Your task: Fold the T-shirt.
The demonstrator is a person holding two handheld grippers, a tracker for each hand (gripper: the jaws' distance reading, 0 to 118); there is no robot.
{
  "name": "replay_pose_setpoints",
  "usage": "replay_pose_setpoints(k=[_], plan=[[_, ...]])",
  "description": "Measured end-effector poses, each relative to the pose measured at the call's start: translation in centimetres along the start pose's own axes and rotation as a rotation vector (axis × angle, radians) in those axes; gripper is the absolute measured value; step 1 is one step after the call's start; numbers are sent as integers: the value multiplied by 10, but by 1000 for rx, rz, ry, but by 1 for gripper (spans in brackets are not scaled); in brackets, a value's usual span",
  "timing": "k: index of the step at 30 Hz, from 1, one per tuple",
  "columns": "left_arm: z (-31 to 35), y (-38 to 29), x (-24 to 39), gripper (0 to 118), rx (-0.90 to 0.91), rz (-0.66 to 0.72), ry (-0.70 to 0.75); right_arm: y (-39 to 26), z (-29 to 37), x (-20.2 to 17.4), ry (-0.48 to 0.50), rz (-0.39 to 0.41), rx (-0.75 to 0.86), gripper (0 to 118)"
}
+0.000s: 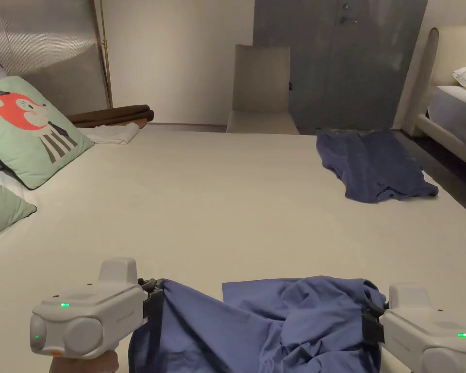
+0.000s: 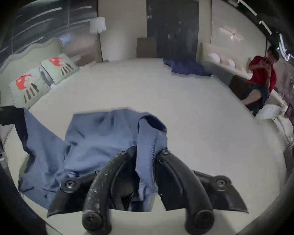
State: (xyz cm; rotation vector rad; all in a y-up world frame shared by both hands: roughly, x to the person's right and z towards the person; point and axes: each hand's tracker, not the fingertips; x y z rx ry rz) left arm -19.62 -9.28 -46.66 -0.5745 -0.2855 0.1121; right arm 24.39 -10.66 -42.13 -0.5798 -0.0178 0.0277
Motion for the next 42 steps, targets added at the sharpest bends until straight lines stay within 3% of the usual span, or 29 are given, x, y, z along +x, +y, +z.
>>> replay_pose_setpoints(k=[8,14,22,32,42], plan=[[33,128,-13,6,230,-7,75,127,61,27,-32,64,255,17],[61,228,-6,6,383,5,117,209,88,40,-69,26,445,17],[52,296,-13,6,523,-13,233,260,83,46,-173,60,549,17],[-10,253,-34,6,439,-69,314,223,2,40,-140,3,439,17],[-31,111,-66,6,236,-10,326,88,-60,40,-55,-31,186,17]])
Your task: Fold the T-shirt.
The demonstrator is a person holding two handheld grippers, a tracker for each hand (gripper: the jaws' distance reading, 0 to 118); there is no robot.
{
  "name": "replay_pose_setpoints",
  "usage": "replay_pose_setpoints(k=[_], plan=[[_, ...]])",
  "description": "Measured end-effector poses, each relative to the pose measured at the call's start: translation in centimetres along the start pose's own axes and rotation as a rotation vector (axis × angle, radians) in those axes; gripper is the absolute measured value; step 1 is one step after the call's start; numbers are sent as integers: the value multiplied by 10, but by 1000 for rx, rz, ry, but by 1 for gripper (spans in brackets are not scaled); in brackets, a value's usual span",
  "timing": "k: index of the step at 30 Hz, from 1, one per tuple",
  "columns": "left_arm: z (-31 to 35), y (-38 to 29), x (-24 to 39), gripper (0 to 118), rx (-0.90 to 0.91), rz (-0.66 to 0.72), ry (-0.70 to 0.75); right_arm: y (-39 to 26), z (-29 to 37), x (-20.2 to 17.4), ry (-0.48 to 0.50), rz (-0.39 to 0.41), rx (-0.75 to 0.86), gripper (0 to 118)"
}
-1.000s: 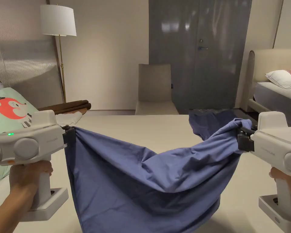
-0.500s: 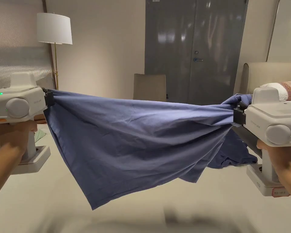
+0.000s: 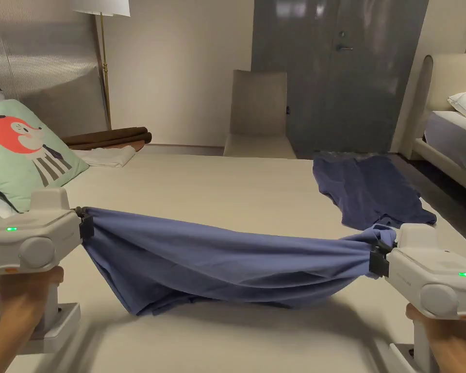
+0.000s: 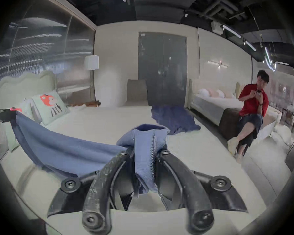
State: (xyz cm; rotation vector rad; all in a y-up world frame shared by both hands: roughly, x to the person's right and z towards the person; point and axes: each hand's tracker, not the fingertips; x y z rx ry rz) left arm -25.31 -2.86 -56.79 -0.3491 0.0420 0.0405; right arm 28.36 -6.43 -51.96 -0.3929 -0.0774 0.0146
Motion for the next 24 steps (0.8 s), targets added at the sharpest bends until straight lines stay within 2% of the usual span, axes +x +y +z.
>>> replay_pose_setpoints(k=[5,9,11,20,24], plan=[[34,-79,-16,6,-106,6,-9,-80,33,4,32,-42,-113,17],[78,-133,-27,6,-165,35,-14,-135,73,10,66,-106,-182,17],[101,-155,-32,6,-190,45,-14,-155,93,13,66,-107,-197,17],[186,-211,-46,6,-295,35,-6,-208,184,21,73,-167,-248,17],[195,-231,-53,6,-425,21,4,-223,204,19,58,-154,-313,17]])
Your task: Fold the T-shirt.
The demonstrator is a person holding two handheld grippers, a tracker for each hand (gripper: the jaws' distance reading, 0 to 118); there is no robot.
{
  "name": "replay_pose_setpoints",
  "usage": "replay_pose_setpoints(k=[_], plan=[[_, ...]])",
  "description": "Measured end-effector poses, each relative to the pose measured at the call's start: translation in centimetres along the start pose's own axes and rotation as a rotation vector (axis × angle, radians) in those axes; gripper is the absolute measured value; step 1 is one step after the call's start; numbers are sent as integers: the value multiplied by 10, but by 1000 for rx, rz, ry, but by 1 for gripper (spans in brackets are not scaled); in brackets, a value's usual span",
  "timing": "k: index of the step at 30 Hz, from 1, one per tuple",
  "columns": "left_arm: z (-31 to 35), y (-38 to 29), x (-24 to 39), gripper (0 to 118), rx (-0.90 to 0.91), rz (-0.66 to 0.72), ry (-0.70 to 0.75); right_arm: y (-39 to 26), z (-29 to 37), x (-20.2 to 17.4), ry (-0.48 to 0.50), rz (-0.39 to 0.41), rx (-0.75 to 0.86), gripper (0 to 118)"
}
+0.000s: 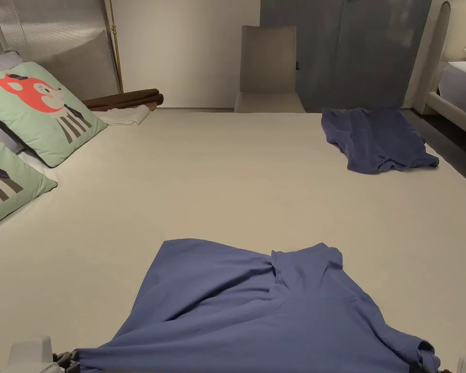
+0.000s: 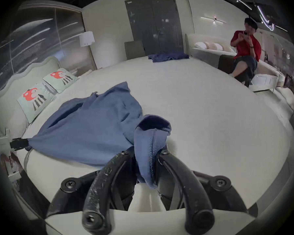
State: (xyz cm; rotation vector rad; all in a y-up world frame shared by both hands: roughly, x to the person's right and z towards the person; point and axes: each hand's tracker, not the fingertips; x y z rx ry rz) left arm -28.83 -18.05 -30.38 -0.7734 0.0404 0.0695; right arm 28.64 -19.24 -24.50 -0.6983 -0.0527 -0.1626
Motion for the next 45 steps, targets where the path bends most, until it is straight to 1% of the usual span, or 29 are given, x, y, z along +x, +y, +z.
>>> replay_pose_setpoints(k=[2,4,6,7,8,9,10,11,12,13,14,15,16,19,21,24,27,28,29,30,32,33,36,40,45], plan=[[-8,-5,-1,6,-63,-17,-14,-9,-3,-2,-5,34,-35,17],[-13,-6,-7,6,-11,3,-14,-12,-4,-5,-8,37,-30,17],[-15,4,-8,8,-30,22,-21,-6,-2,-7,-15,35,-31,17],[-14,7,-9,17,-33,33,-24,-1,0,-9,-19,38,-37,25],[-13,8,-12,30,-32,58,-32,5,3,-13,-38,45,-43,38],[-10,15,-12,44,-21,78,-42,13,8,-14,-55,61,-34,58],[-6,22,-12,67,5,93,-56,21,12,-16,-53,72,-7,86],[-1,32,-9,82,47,109,-80,32,18,-19,-46,79,47,101],[10,39,2,82,86,110,-100,45,25,-24,-45,79,100,101],[16,51,8,87,125,110,-109,59,30,-26,-49,69,153,105],[22,65,15,97,174,101,-131,74,38,-31,-53,59,217,110],[32,78,25,106,233,90,-149,89,45,-37,-52,53,280,112],[41,89,36,109,278,80,-157,102,51,-43,-50,47,328,112],[63,126,66,109,414,33,-187,138,71,-61,-57,34,479,112],[79,143,85,109,510,8,-219,154,83,-73,-78,49,569,112],[91,154,106,108,641,-45,-211,165,93,-88,-111,101,641,112],[95,156,121,105,682,-87,-181,166,97,-97,-123,126,665,110],[94,155,121,99,696,-93,-189,166,98,-99,-123,127,674,105],[95,153,123,92,708,-101,-191,165,98,-100,-124,131,680,97],[96,151,124,80,717,-105,-195,164,98,-102,-133,134,688,84],[91,149,121,15,719,-122,-200,163,97,-103,-149,138,691,27],[89,148,121,0,713,-131,-182,163,94,-101,-150,139,687,0],[81,145,112,0,649,-156,-222,163,91,-95,-121,131,674,0],[69,138,97,0,544,-166,-177,164,87,-93,-122,138,663,0],[51,123,62,0,309,-98,-164,160,83,-93,-112,143,642,0]])
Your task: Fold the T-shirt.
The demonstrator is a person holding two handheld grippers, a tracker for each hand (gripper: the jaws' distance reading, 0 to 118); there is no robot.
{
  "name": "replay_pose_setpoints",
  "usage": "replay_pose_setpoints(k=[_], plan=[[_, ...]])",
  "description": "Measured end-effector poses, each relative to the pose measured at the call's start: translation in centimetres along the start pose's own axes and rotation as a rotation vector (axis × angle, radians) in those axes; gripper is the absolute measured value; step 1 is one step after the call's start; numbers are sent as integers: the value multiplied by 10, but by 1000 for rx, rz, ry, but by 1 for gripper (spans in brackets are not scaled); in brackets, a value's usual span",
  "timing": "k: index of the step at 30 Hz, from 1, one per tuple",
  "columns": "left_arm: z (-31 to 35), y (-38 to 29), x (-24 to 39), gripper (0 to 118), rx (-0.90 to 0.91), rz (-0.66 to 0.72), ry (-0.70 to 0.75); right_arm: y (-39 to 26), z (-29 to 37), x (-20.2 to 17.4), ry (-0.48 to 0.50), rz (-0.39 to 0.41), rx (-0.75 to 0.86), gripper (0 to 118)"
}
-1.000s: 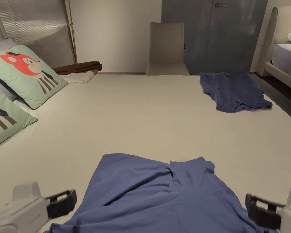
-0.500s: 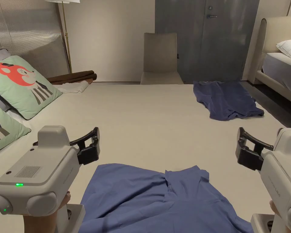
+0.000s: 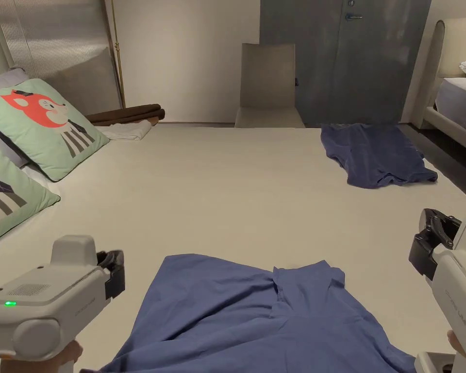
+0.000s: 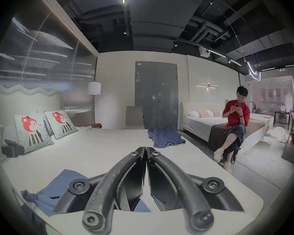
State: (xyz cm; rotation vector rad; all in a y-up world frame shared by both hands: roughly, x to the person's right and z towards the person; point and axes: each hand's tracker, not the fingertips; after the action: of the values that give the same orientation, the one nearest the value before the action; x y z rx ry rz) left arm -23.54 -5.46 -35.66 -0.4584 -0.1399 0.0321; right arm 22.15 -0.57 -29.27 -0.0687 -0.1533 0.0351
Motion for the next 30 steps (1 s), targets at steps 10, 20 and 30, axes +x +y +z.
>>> replay_pose_setpoints(k=[10,20,30], plan=[[-10,-80,-47,45,-293,151,36,-13,-7,-10,44,8,-58,0],[-38,-130,-40,58,-446,84,32,-26,-9,-10,75,6,-119,0],[-21,-89,-32,12,-224,136,-37,-44,-49,13,60,-80,-295,1]])
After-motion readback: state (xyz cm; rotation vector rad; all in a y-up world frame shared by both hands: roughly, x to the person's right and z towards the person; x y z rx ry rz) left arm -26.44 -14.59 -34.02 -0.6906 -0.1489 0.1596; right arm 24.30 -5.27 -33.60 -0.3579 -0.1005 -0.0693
